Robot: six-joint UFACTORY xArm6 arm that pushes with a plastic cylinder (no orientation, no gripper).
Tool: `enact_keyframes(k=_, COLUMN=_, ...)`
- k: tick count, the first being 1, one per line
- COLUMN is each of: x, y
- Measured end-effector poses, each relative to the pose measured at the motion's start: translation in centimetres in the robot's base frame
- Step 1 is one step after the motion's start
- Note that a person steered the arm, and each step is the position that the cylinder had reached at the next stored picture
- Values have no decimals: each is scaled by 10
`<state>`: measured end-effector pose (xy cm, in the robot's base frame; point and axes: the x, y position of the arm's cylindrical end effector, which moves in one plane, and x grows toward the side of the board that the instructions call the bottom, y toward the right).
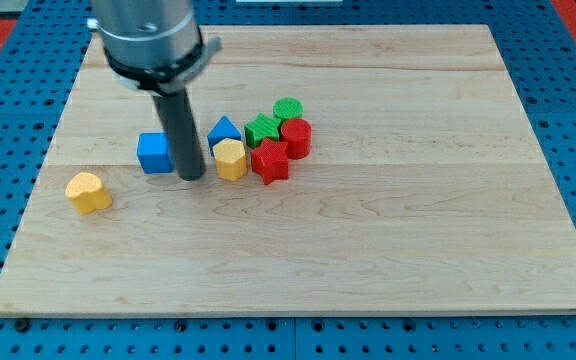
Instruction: Separate the red blocks from the group of blocks
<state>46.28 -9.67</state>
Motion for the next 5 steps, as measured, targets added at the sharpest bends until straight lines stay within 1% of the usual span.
enact_keyframes(k=1, x=5, y=42)
enact_keyframes(k=2, x=-16, y=65)
enact_keyframes(k=3, x=-43, y=67)
enact_keyframes(k=4, x=-34, y=84)
enact_keyframes(k=5, x=-12, y=99)
